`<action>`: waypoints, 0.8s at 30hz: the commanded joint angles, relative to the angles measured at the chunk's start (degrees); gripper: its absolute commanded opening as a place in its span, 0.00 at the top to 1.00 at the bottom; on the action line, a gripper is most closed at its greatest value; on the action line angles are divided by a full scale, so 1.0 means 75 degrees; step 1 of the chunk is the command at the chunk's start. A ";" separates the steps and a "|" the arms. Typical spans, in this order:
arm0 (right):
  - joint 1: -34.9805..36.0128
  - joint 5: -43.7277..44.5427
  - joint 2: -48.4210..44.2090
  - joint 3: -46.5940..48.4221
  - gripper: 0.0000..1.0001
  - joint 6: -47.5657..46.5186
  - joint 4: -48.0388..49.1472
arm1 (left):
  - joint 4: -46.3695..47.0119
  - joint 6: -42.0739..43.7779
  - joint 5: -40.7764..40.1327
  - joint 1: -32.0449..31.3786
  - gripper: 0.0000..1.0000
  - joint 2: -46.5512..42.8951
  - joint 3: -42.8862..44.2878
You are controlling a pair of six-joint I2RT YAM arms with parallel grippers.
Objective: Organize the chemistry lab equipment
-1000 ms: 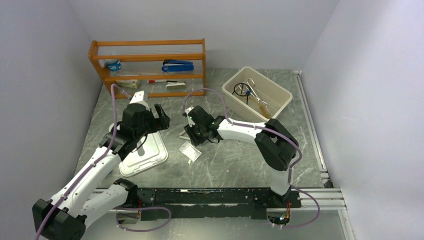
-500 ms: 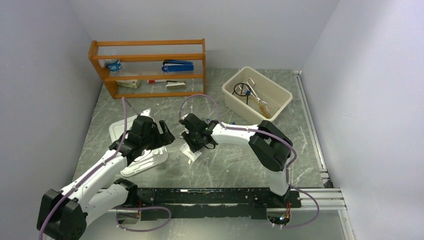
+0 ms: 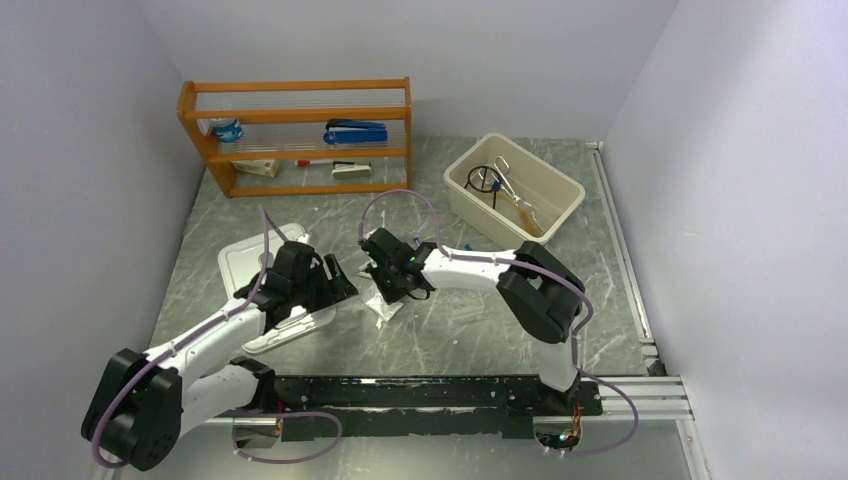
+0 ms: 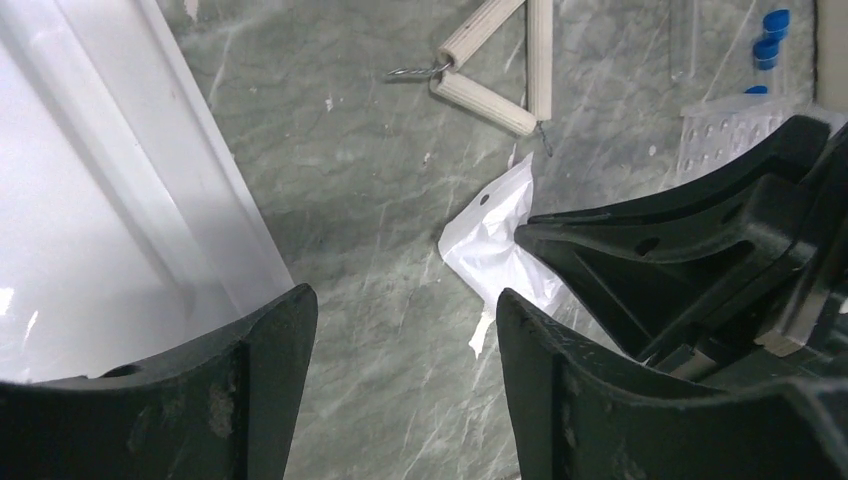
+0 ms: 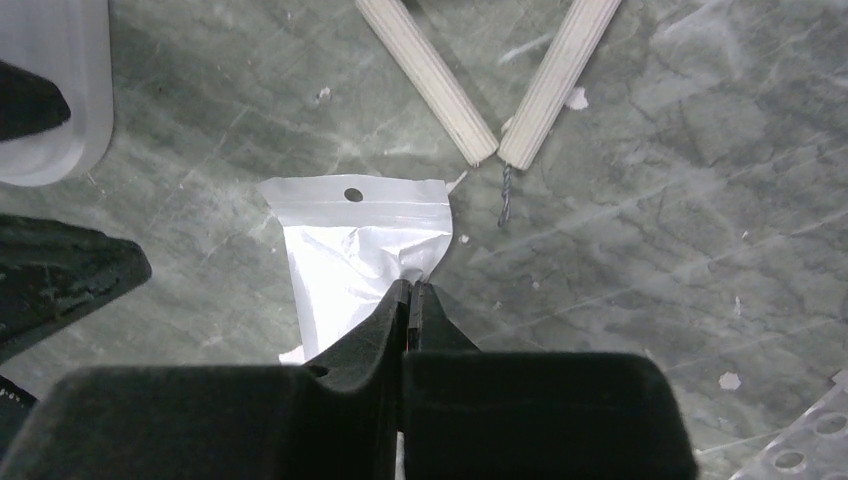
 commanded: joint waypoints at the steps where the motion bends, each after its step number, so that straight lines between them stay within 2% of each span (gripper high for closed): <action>1: 0.0063 0.0163 -0.0522 -0.0259 1.00 -0.0017 0.0041 | 0.0434 0.0051 0.0153 -0.0010 0.29 -0.0137 0.0245; 8: -0.0106 0.0893 -0.1793 -0.0076 1.00 -0.0282 -0.0142 | -0.0457 0.0387 -0.0815 -0.0010 0.24 -0.1423 0.0971; 13: -0.0588 0.1513 -0.2666 0.0030 1.00 -0.0663 -0.0069 | -0.1141 0.0724 -0.1595 -0.0010 0.22 -0.1841 0.1668; 24: -0.3723 0.2742 -0.3936 -0.0058 1.00 -0.1585 0.0419 | -0.1713 0.1410 -0.2045 -0.0010 0.19 -0.1764 0.2631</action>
